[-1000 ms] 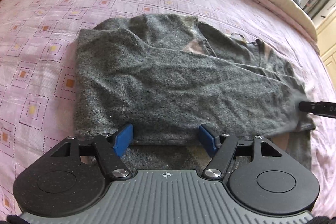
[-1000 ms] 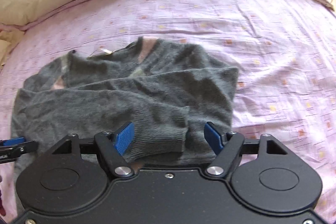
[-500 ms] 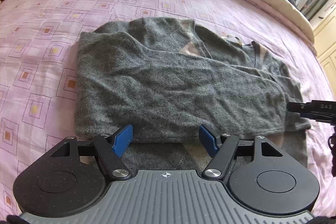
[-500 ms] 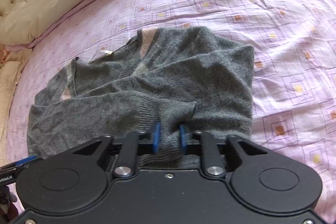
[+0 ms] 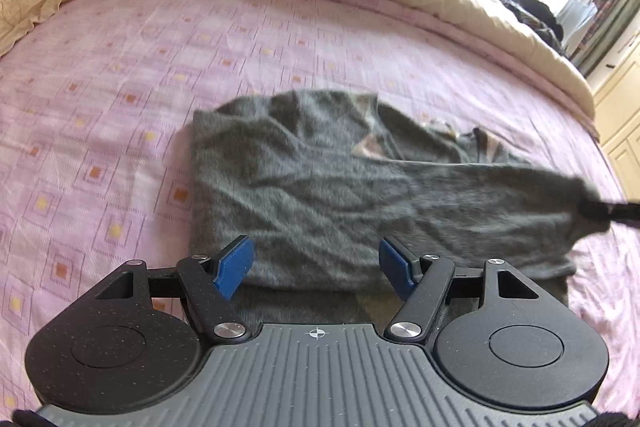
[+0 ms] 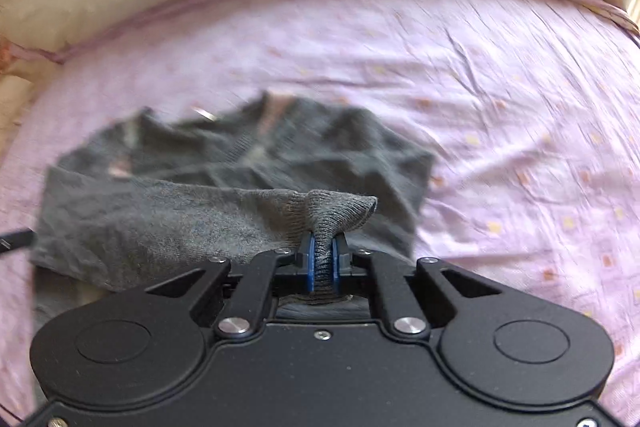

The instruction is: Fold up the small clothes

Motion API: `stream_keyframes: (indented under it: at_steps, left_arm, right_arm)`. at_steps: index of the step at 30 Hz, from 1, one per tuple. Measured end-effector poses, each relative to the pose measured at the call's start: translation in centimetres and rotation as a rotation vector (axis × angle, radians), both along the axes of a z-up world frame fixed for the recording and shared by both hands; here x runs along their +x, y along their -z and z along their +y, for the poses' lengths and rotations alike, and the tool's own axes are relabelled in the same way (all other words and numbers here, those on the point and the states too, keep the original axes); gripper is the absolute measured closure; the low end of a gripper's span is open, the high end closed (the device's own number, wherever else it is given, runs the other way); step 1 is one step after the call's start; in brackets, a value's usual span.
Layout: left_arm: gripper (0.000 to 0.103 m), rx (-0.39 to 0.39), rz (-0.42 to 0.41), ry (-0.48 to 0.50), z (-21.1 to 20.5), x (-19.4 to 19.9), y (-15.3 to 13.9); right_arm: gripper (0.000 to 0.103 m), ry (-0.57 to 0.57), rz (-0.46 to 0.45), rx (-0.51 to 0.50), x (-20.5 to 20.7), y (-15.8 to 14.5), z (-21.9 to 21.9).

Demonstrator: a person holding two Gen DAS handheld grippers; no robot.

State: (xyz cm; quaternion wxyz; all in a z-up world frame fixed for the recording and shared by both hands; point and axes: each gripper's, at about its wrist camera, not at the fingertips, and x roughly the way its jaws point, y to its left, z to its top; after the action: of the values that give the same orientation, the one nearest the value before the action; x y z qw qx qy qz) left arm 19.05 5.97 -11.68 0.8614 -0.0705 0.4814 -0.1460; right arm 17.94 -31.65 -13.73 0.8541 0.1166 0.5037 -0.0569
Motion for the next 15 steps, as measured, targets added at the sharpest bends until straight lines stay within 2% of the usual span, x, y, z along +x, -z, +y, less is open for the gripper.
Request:
stream_keyframes:
  at_steps: [3, 4, 6, 8, 9, 13, 14, 15]
  left_arm:
    - [0.035, 0.006, -0.001, 0.004, -0.4, 1.3, 0.2]
    - [0.035, 0.016, -0.001, 0.007, -0.7, 1.8, 0.3]
    - [0.035, 0.030, -0.003, 0.017, -1.2, 2.8, 0.7]
    - [0.035, 0.054, -0.005, 0.028, -1.7, 3.6, 1.3]
    - [0.035, 0.073, 0.002, 0.033, -1.9, 4.1, 1.7]
    - [0.035, 0.232, 0.063, 0.015, -1.7, 5.6, 4.2]
    - [0.033, 0.265, 0.090, 0.002, -1.1, 5.8, 5.0]
    - [0.028, 0.252, 0.102, -0.011, -0.4, 5.8, 5.5]
  right_arm:
    - [0.082, 0.021, 0.027, 0.030, 0.3, 1.3, -0.8]
    - [0.077, 0.026, 0.029, 0.024, 0.4, 1.4, -0.8]
    - [0.075, 0.034, 0.038, 0.012, 0.4, 1.7, -0.9]
    - [0.054, 0.048, 0.049, -0.016, -0.1, 2.2, -1.0]
    - [0.050, 0.059, 0.057, -0.034, -0.5, 2.4, -1.3]
    - [0.048, 0.134, 0.083, -0.067, -1.9, 2.6, -2.9]
    - [0.047, 0.147, 0.081, -0.066, -2.2, 2.5, -3.2]
    - [0.046, 0.154, 0.077, -0.062, -2.5, 2.4, -3.4]
